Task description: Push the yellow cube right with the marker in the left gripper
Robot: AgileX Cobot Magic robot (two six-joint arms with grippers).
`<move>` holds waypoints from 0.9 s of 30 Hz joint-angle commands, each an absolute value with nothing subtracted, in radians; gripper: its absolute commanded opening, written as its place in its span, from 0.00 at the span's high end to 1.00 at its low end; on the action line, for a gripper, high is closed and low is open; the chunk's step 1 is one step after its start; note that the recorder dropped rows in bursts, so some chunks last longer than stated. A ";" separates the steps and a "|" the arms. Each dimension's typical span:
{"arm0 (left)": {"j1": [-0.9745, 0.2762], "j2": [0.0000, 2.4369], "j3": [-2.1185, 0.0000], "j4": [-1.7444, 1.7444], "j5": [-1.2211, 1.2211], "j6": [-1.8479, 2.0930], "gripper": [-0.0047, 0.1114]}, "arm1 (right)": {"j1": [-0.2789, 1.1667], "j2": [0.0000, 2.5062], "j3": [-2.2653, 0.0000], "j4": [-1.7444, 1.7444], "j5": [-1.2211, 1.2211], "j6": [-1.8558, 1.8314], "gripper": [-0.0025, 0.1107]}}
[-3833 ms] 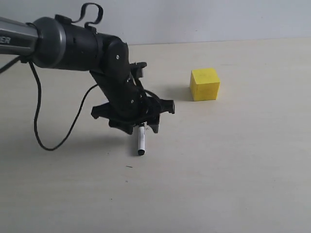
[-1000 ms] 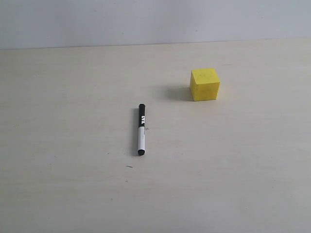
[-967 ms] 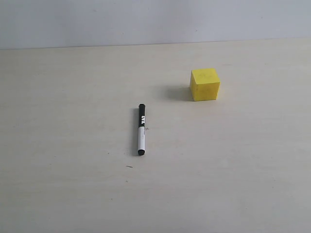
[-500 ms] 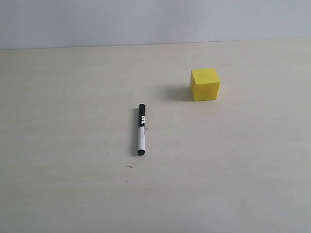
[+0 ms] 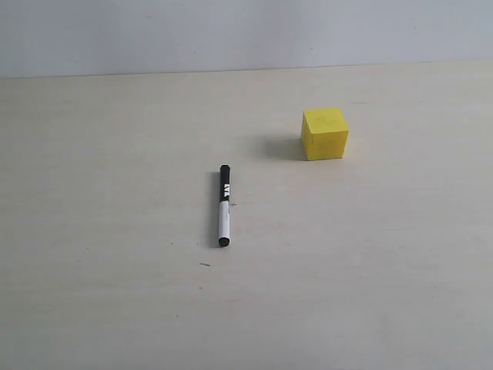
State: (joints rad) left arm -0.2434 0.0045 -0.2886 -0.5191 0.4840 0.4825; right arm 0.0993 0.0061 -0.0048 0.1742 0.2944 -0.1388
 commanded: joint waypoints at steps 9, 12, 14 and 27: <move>-0.241 0.000 -0.188 -0.163 0.424 0.028 0.96 | 0.093 0.000 0.000 0.176 0.287 -0.146 0.98; -0.241 0.000 -0.146 -0.148 0.372 0.063 0.96 | 0.093 0.000 0.000 0.176 0.287 -0.146 0.98; -0.241 0.000 -0.120 -0.149 0.331 0.103 0.96 | 0.093 0.000 0.000 0.176 0.287 -0.146 0.98; -0.241 0.000 -0.062 -0.161 0.221 0.179 0.96 | 0.093 0.000 0.000 0.176 0.287 -0.146 0.98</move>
State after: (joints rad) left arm -0.2434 0.0045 -0.0660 -0.1568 0.1806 0.1750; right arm 0.0993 0.0061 -0.0048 0.1742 0.2944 -0.1388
